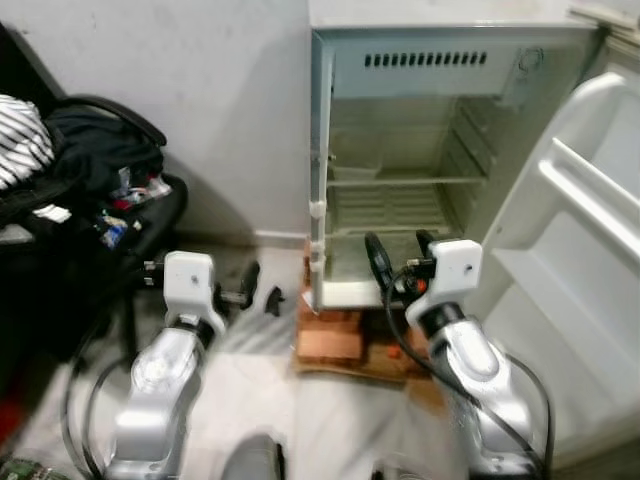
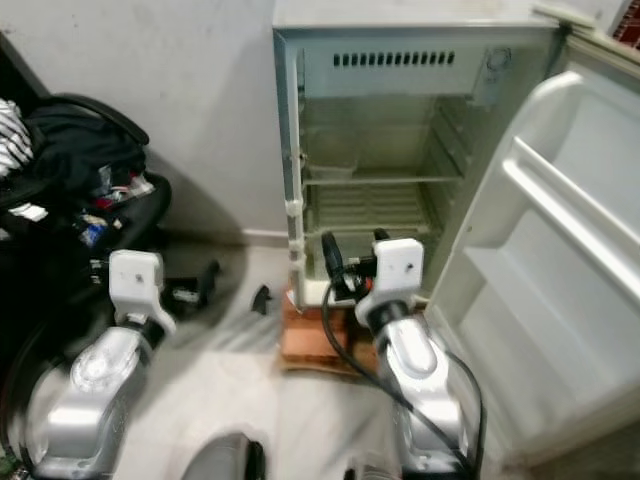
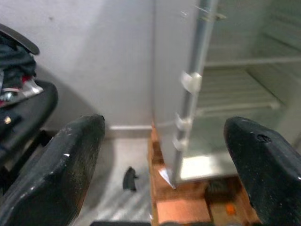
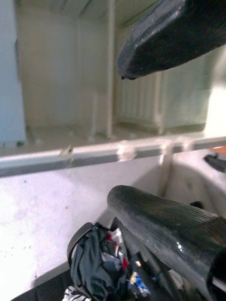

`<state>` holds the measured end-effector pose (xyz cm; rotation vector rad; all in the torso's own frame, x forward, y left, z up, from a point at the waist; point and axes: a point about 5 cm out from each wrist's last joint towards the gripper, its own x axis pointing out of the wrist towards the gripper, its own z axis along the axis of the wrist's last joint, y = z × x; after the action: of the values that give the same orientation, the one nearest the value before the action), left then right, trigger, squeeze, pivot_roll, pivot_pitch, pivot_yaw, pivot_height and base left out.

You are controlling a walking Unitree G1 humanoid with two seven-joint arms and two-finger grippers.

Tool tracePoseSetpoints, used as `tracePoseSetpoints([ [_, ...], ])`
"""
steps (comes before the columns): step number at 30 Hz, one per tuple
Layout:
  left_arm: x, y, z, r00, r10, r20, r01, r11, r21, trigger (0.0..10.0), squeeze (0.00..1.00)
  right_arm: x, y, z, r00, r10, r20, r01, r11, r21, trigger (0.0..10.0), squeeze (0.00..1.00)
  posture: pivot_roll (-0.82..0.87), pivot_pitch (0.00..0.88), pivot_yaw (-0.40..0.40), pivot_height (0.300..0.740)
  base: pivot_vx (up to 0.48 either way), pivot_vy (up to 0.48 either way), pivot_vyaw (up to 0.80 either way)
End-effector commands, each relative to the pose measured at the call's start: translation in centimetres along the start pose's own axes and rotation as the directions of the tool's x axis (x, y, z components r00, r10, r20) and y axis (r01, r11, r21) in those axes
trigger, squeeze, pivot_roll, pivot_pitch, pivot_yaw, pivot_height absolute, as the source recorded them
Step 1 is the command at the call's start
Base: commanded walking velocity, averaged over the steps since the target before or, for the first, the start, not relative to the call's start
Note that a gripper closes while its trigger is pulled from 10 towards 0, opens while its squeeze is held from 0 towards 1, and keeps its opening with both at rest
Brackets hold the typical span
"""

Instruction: Restocking fridge

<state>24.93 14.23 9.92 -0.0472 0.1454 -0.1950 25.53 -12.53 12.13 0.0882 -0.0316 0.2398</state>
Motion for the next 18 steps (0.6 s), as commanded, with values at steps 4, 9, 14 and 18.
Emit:
tracePoseSetpoints([
  [4,0.14,-0.11,0.25,1.0,-0.013,0.008,0.013,1.0,0.019,10.0,0.0,0.15,-0.1,0.31,1.0,-0.014,0.013,0.014,1.0,0.006,10.0,0.0,0.04,0.064,0.027,0.74,-0.258,0.0,0.0],
  [9,0.21,0.04,0.38,0.999,-0.015,0.029,0.015,1.0,0.016,10.0,0.0,0.22,-0.28,0.15,1.0,-0.023,0.007,0.023,1.0,0.004,10.0,0.0,0.04,0.063,0.024,0.74,0.0,0.0,0.0],
  [14,0.25,0.03,0.5,0.999,-0.028,0.037,0.027,0.999,0.031,10.0,0.0,0.34,-0.38,-0.04,1.0,-0.029,-0.003,0.029,1.0,0.006,10.0,0.0,0.04,0.06,0.024,0.74,0.0,-0.059,0.0],
  [18,0.29,-0.18,0.07,0.999,-0.032,0.013,0.032,0.999,0.04,10.0,0.0,0.43,-0.42,0.0,1.0,-0.029,0.001,0.029,1.0,0.0,10.0,0.0,0.04,0.058,0.023,0.74,0.0,-0.388,0.0],
])
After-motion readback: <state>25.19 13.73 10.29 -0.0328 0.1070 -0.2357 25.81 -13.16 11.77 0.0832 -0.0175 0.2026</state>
